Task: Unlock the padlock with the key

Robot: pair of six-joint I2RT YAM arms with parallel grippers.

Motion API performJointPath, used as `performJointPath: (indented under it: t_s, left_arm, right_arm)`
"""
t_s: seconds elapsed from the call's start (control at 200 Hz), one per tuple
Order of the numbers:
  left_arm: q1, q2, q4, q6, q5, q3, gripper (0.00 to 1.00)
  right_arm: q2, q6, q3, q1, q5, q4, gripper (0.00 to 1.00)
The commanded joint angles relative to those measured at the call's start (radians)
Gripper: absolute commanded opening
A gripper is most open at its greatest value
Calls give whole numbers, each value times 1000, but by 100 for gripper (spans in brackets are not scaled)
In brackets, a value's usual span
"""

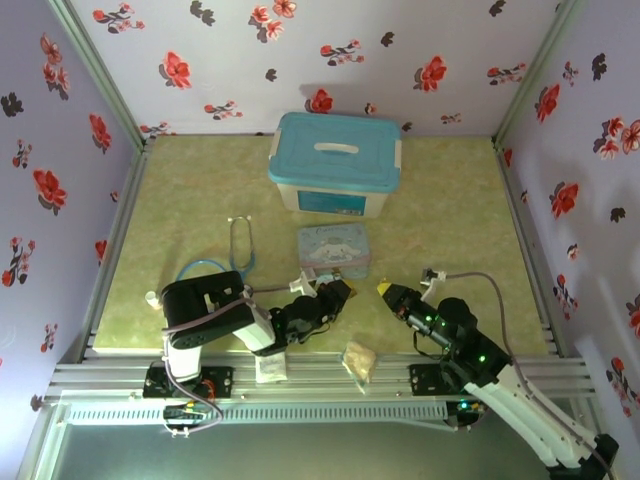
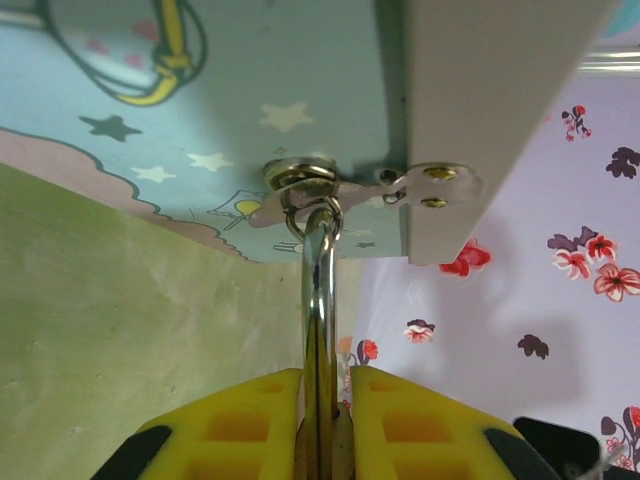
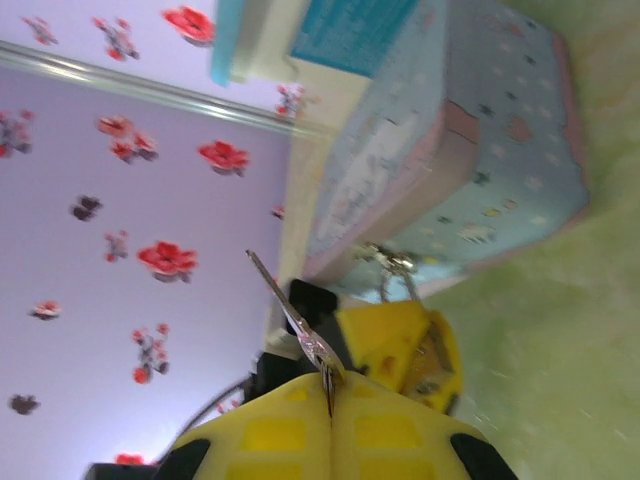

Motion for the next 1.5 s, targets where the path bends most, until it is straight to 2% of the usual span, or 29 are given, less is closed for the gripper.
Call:
performJointPath:
  t_s: [0.0, 0.14, 0.27, 0.47, 0.56, 0.665, 0.76, 0.855, 0.95, 1.05, 1.165, 1.3, 1.41, 1.495]
  left_arm:
    - [11, 22, 48, 49, 1, -3, 0]
    - [37, 31, 49, 92, 49, 6, 0]
    - [51, 12, 49, 163, 73, 9, 0]
    - [69, 17, 51, 227, 128, 27, 0]
    - [73, 25, 52, 208, 136, 27, 0]
    - [75, 22, 52, 190, 130, 20, 0]
    - [76, 30, 48, 159, 119, 19, 0]
    - [80, 70, 37, 135, 120, 26, 3]
    - [80, 128, 35, 54, 128, 21, 3]
    - [72, 149, 32, 30, 132, 13, 9]
    - [68, 120, -6, 46, 118, -4, 14]
    - [59, 28, -121, 59, 69, -52, 42]
    - [57, -89, -244, 95, 35, -93, 49]
    - [56, -166, -279, 111, 12, -121, 56]
  right_arm:
    - [154, -85, 30, -22, -181, -154, 0]
    - [453, -193, 102, -26, -331, 1, 0]
    - [618, -197, 114, -60, -437, 157, 0]
    - [718, -167, 106, -124, -567, 286, 0]
    - [751, -168, 98, -156, -573, 308, 0]
    - [793, -112, 73, -167, -570, 467, 0]
    - [819, -123, 91, -169, -543, 455, 0]
    - [817, -181, 110, -170, -515, 374, 0]
    - [787, -256, 146, -170, -476, 246, 0]
    - [758, -320, 192, -170, -446, 125, 0]
    - [770, -326, 202, -172, -441, 132, 0]
    - [800, -309, 192, -172, -470, 229, 0]
    - [776, -336, 197, -172, -490, 278, 0]
    - [752, -353, 205, -174, -502, 314, 0]
